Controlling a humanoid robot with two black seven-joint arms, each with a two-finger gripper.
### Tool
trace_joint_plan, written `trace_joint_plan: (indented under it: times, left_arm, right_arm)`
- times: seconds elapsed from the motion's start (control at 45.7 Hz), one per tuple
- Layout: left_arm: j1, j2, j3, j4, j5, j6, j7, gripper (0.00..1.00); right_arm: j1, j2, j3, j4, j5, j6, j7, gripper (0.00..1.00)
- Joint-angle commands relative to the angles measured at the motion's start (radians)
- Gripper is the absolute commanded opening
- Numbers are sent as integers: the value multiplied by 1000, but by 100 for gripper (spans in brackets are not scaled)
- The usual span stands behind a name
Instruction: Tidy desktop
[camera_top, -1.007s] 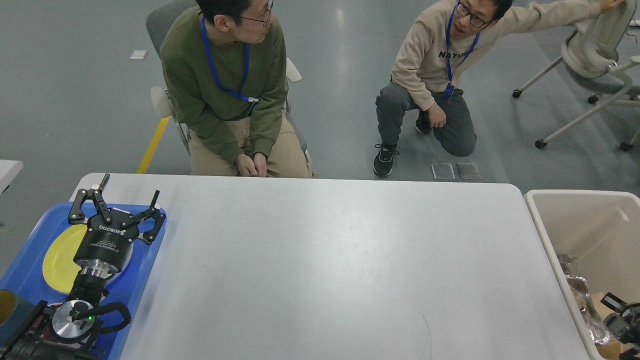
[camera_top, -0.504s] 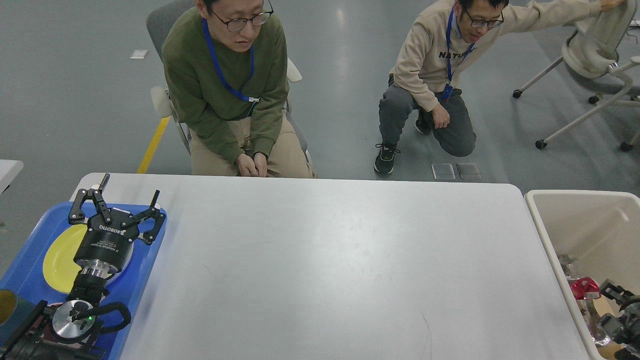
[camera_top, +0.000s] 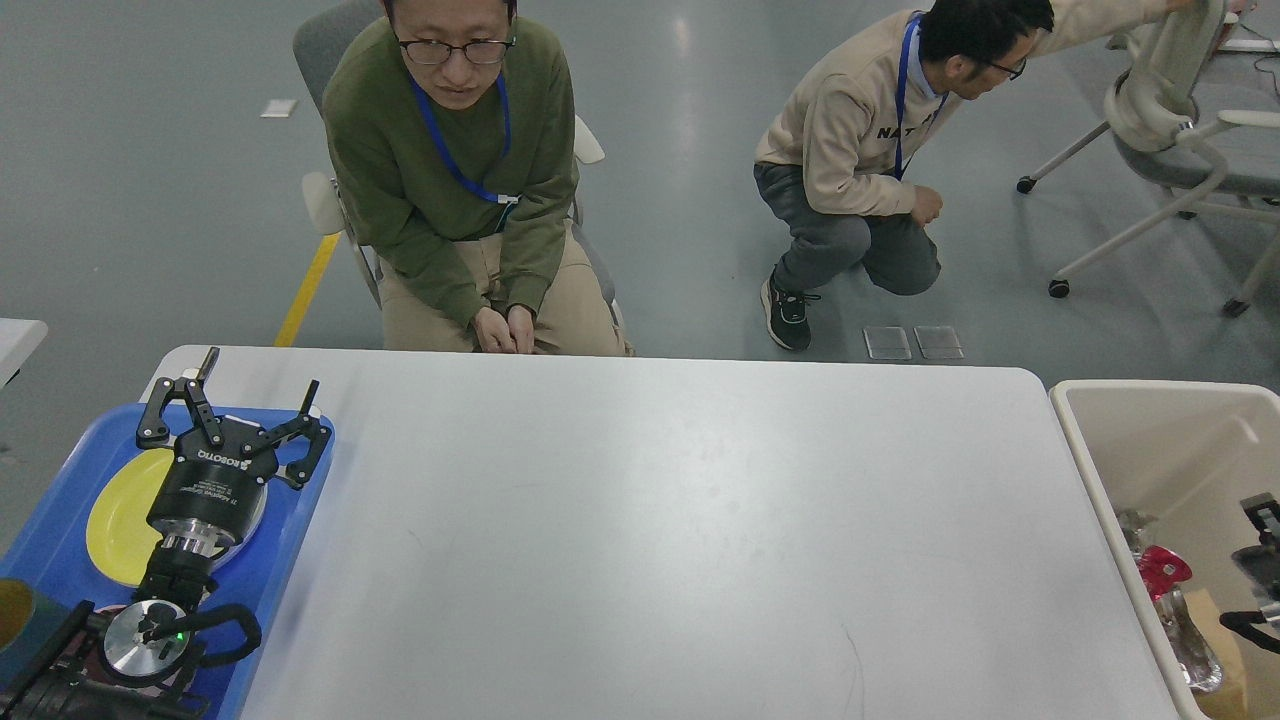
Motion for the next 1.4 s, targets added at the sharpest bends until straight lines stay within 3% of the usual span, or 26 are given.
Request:
trace_joint_plan:
  times: [0.0, 0.131, 0.197, 0.263, 0.372, 0.46, 0.504, 0.547, 0.701, 0.898, 1.139, 1.38]
  left_arm:
    - [0, -1, 0, 0, 0, -1, 0, 96]
    - [0, -1, 1, 0, 0, 1, 0, 96]
    - [0, 0, 1, 0, 0, 1, 0, 96]
    - [1, -1, 1, 0, 0, -1, 0, 96]
    - [1, -1, 0, 0, 0, 1, 0, 96]
    - [1, 0, 0, 0, 0, 1, 0, 96]
    - [1, 0, 1, 0, 0, -1, 0, 96]
    - [1, -1, 1, 0, 0, 1, 0, 96]
    - [1, -1, 1, 0, 0, 1, 0, 96]
    - [1, 0, 1, 0, 0, 1, 0, 96]
    - [1, 0, 0, 0, -2, 1, 0, 96]
    - [1, -1, 1, 0, 0, 1, 0, 96]
  right_arm:
    - [26, -23, 284, 52, -1, 0, 17, 100]
    - [11, -107, 532, 191, -3, 6, 41, 100]
    - [-11, -122, 701, 273, -3, 6, 80, 100]
    - [-53, -127, 896, 326, -3, 8, 153, 100]
    - [-164, -116, 1200, 409, -16, 23, 319, 100]
    - [-219, -116, 1278, 462, -30, 114, 383, 100]
    - [-222, -118, 1304, 477, -35, 187, 391, 100]
    - [-241, -109, 1402, 474, -41, 327, 393, 100]
    - [-310, 0, 1568, 489, -79, 514, 397, 100]
    - [-339, 126, 1708, 551, -318, 531, 459, 100]
    - [-423, 183, 1743, 656, -363, 539, 459, 100]
    - [-442, 235, 1766, 664, -348, 540, 462, 100]
